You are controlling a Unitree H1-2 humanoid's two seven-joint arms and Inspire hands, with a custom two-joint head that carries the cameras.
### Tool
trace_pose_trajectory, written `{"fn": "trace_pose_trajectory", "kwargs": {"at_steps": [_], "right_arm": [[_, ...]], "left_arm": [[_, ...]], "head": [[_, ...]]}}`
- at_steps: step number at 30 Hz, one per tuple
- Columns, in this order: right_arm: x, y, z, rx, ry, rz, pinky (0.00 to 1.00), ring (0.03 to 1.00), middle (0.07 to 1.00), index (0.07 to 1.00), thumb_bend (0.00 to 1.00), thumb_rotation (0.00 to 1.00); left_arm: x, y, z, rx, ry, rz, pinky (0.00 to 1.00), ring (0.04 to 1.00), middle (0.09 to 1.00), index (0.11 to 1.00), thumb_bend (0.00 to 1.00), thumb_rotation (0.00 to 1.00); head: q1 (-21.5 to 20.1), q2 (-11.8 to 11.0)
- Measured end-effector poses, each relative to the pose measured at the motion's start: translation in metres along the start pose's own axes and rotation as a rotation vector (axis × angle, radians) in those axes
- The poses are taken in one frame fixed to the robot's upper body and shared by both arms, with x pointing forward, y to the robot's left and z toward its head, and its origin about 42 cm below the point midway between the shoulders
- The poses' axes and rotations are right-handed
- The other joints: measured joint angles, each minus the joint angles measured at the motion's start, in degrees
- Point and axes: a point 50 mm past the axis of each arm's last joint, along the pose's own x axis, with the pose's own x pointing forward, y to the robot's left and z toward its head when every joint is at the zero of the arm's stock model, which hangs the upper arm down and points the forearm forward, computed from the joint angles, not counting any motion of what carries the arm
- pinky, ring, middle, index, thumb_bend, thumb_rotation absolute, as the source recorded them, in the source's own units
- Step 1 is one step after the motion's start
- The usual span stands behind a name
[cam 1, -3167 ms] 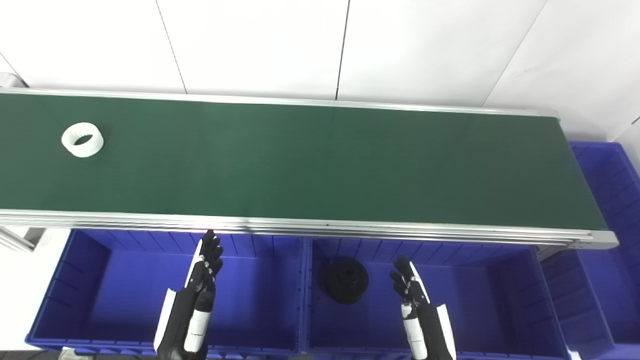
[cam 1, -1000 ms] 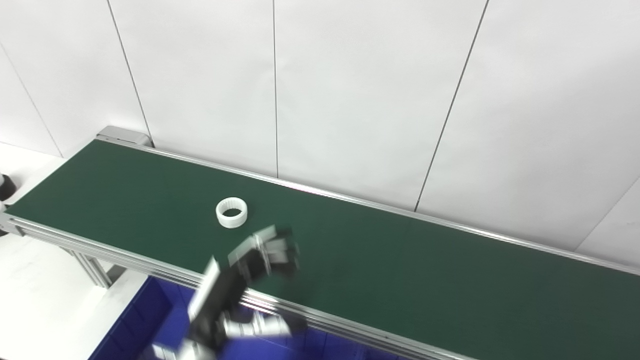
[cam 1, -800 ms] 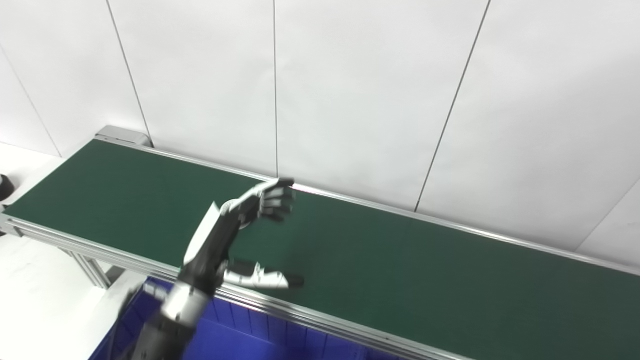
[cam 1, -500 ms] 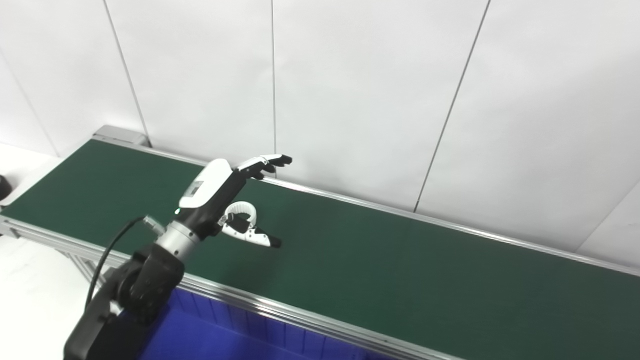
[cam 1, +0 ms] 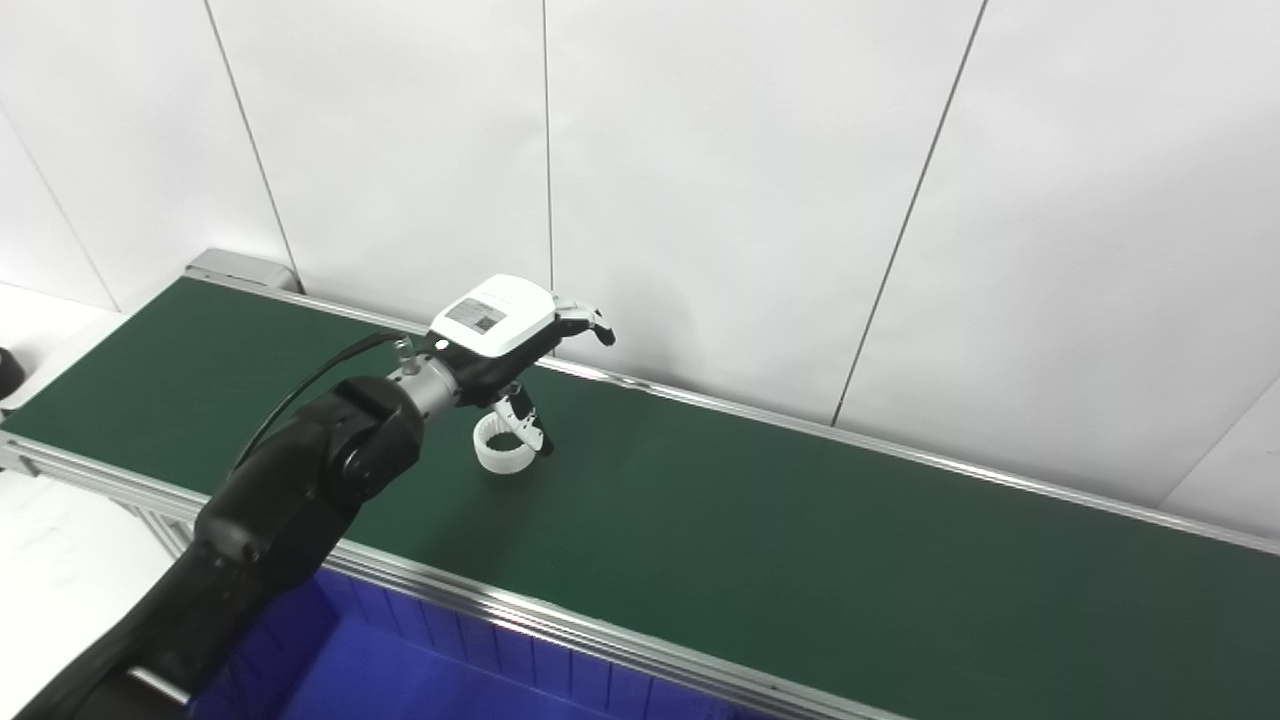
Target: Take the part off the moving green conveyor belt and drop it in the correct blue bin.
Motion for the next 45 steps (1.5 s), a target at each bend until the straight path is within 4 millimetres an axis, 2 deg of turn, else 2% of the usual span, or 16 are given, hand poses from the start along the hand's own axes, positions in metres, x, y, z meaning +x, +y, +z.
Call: {"fn": "trace_pose_trajectory", "kwargs": {"at_steps": [5, 9, 13, 19, 24, 30, 34, 41, 44, 45], "right_arm": [[-0.002, 0.002, 0.0, -0.003, 0.004, 0.002, 0.91, 0.921, 0.936, 0.979, 0.79, 1.0], [-0.003, 0.004, 0.001, -0.003, 0.0, 0.005, 0.92, 0.924, 0.934, 0.973, 0.8, 1.0], [-0.004, 0.007, 0.001, 0.014, 0.0, 0.006, 0.91, 0.92, 0.927, 0.971, 0.81, 1.0], [-0.01, 0.009, 0.006, 0.018, -0.009, 0.003, 0.91, 0.916, 0.925, 0.973, 0.81, 1.0], [-0.013, 0.01, 0.006, 0.022, -0.005, 0.004, 0.91, 0.917, 0.926, 0.972, 0.81, 1.0], [-0.013, 0.012, 0.01, 0.032, -0.021, 0.005, 0.91, 0.918, 0.924, 0.971, 0.8, 1.0], [-0.014, 0.013, 0.012, 0.036, -0.026, 0.005, 0.9, 0.913, 0.921, 0.971, 0.8, 1.0], [-0.016, 0.016, 0.012, 0.037, -0.021, 0.01, 0.88, 0.906, 0.924, 0.971, 0.81, 1.0], [-0.017, 0.017, 0.014, 0.036, -0.021, 0.013, 0.88, 0.908, 0.922, 0.969, 0.82, 1.0], [-0.018, 0.018, 0.016, 0.037, -0.022, 0.012, 0.89, 0.912, 0.924, 0.97, 0.82, 1.0]], "left_arm": [[0.017, -0.008, -0.001, 0.034, 0.0, -0.074, 0.77, 0.846, 0.851, 0.784, 1.0, 0.1], [0.028, -0.016, 0.0, 0.056, 0.001, -0.135, 0.73, 0.829, 0.83, 0.761, 1.0, 0.11], [0.039, -0.024, 0.002, 0.076, -0.003, -0.182, 0.71, 0.824, 0.824, 0.748, 1.0, 0.06], [0.045, -0.028, -0.005, 0.091, 0.02, -0.227, 0.7, 0.819, 0.821, 0.749, 1.0, 0.03], [0.044, -0.045, -0.013, 0.081, 0.055, -0.273, 0.69, 0.808, 0.818, 0.746, 1.0, 0.02], [0.046, -0.064, -0.008, 0.11, 0.051, -0.277, 0.67, 0.798, 0.801, 0.737, 1.0, 0.05], [0.044, -0.078, -0.009, 0.113, 0.065, -0.296, 0.66, 0.781, 0.786, 0.714, 1.0, 0.03], [0.056, -0.087, -0.001, 0.025, 0.087, -0.242, 0.58, 0.693, 0.717, 0.659, 1.0, 0.0], [0.055, -0.092, -0.002, -0.016, 0.088, -0.223, 0.51, 0.599, 0.645, 0.609, 0.9, 0.01], [0.056, -0.094, 0.0, -0.021, 0.082, -0.218, 0.5, 0.583, 0.63, 0.565, 0.76, 0.03]], "head": [[-0.4, 0.3], [-0.7, 0.5], [-1.1, 0.8], [-2.0, 1.6], [-2.5, 2.0], [-2.9, 2.5], [-3.2, 2.7], [-4.0, 3.1], [-4.5, 3.6], [-4.5, 3.7]]}}
